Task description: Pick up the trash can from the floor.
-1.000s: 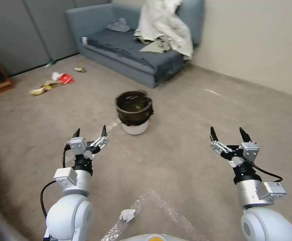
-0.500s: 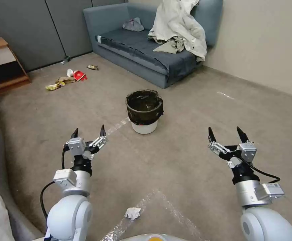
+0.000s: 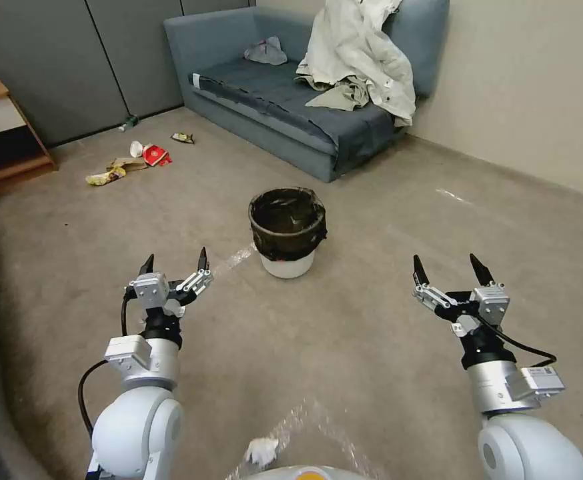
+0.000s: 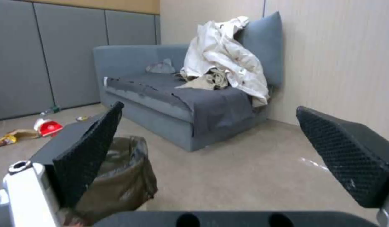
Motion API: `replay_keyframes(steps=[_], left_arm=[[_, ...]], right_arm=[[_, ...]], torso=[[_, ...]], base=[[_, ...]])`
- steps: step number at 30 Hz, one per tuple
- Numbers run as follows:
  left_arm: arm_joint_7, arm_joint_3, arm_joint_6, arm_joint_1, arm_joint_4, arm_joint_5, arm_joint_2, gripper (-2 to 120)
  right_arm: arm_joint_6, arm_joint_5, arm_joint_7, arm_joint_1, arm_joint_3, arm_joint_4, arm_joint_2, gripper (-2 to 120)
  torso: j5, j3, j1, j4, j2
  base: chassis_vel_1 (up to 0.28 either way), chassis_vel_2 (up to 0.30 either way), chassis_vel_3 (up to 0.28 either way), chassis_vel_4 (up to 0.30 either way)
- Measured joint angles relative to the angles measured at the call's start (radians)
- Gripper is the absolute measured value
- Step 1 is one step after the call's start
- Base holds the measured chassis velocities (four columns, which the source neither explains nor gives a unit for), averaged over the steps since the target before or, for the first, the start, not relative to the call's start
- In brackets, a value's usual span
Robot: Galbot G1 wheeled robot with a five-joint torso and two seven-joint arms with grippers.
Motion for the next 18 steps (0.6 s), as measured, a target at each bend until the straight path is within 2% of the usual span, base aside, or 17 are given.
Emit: replay_keyframes(steps=[18], left_arm=[[0.001, 0.001, -0.002, -0.008, 0.011, -0.001, 0.003, 100]], right_arm=[[0.005, -0.008, 0.0, -0.003, -0.002, 0.0, 0.006, 100]], torso=[[0.0002, 0.0, 0.0, -0.0001, 0.0]], base=[[-0.173, 0.16, 0.168, -0.163]])
